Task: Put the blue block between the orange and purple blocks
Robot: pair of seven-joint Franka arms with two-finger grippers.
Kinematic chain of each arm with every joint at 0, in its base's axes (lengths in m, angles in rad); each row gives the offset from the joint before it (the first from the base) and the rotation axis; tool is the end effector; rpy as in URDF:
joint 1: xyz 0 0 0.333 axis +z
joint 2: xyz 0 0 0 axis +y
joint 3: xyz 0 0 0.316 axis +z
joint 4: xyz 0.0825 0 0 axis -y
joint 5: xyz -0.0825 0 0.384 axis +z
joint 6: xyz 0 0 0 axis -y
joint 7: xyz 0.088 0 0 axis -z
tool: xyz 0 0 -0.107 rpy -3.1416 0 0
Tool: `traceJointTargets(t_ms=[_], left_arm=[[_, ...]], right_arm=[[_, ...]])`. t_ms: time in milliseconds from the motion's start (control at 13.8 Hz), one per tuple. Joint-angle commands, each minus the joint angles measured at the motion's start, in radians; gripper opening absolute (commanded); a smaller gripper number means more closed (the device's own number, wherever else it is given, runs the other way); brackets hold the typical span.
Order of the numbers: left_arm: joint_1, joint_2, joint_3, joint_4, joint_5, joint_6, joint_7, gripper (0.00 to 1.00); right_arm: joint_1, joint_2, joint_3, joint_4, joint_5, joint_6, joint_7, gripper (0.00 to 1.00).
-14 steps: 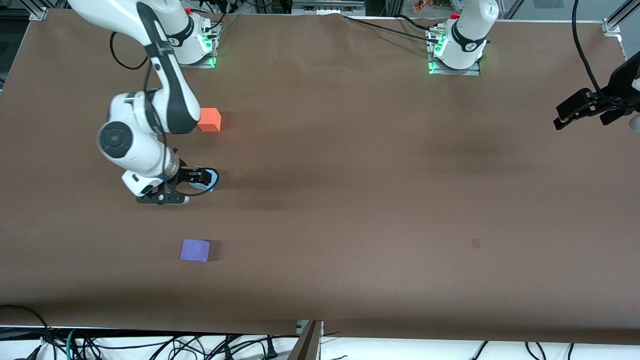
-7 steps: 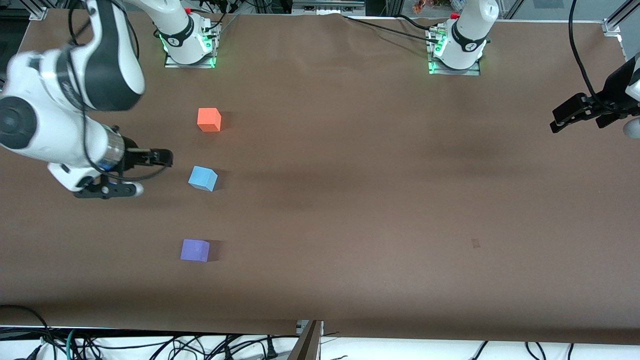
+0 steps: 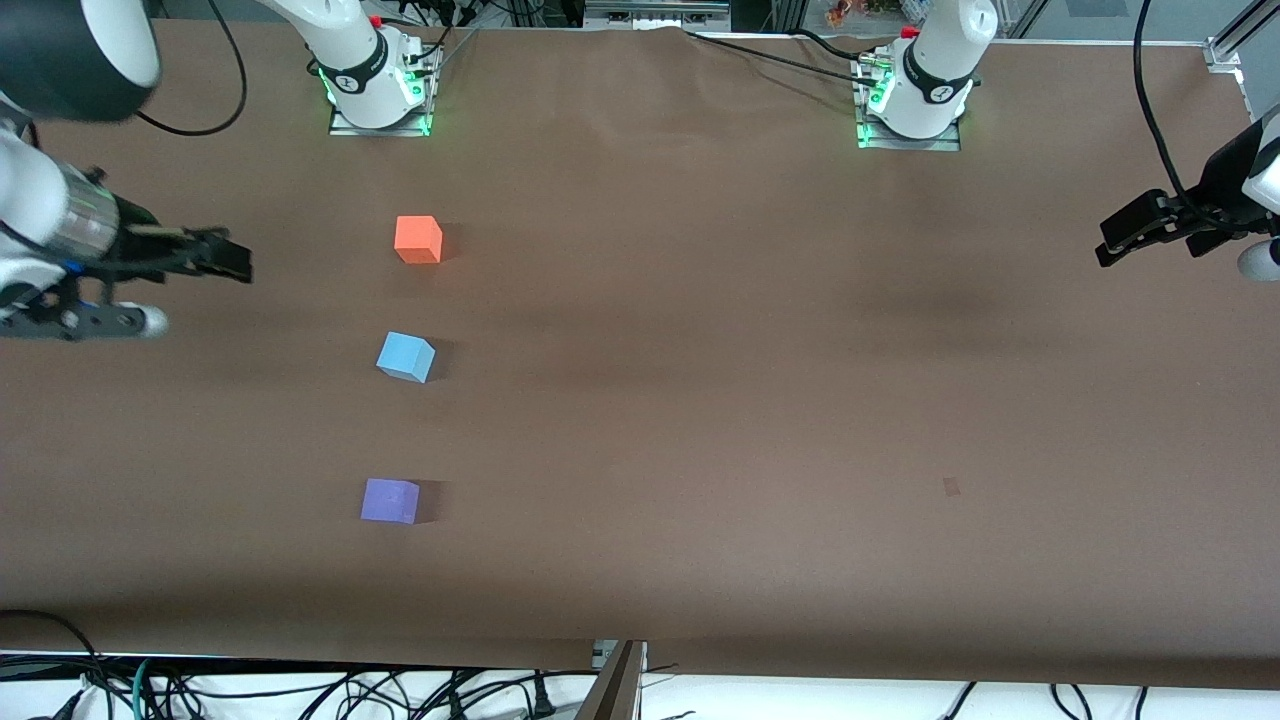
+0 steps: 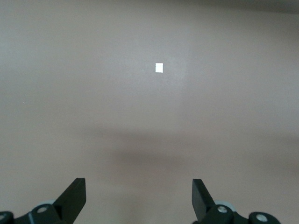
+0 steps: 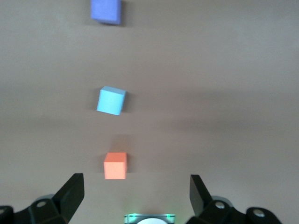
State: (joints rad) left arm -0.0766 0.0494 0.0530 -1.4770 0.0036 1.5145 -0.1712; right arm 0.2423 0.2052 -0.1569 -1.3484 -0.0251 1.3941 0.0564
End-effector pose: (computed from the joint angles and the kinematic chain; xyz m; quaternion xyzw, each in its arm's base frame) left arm 0.5645 -0.0138 0.6360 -0.9973 -0.0738 0.0056 0.0037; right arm 0.5941 0.0582 0.5965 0.9964 0.0136 -0.0761 0.0340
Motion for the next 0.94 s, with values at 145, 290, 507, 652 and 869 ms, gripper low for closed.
traceJointTargets(t_ms=[145, 290, 507, 652, 869], left_arm=[[0.009, -0.011, -0.007, -0.008, -0.001, 0.007, 0.001, 1.0], [0.009, -0.011, -0.009, -0.009, -0.001, 0.0, 0.004, 1.0], [0.008, -0.011, -0.012, -0.009, -0.001, -0.016, 0.007, 1.0], [0.008, -0.011, -0.012, -0.009, -0.001, -0.025, 0.007, 1.0], [0.006, -0.013, -0.012, -0.008, -0.001, -0.048, 0.01, 1.0]], right_arm=[[-0.089, -0.127, 0.092, -0.044, -0.033, -0.001, -0.01, 1.0], [-0.156, -0.18, 0.155, -0.11, -0.036, 0.005, -0.007, 1.0], [-0.21, -0.205, 0.234, -0.156, -0.069, 0.016, 0.01, 1.0], [-0.21, -0.187, 0.234, -0.147, -0.061, 0.014, 0.007, 1.0], [-0.202, -0.167, 0.234, -0.141, -0.062, 0.014, 0.01, 1.0]])
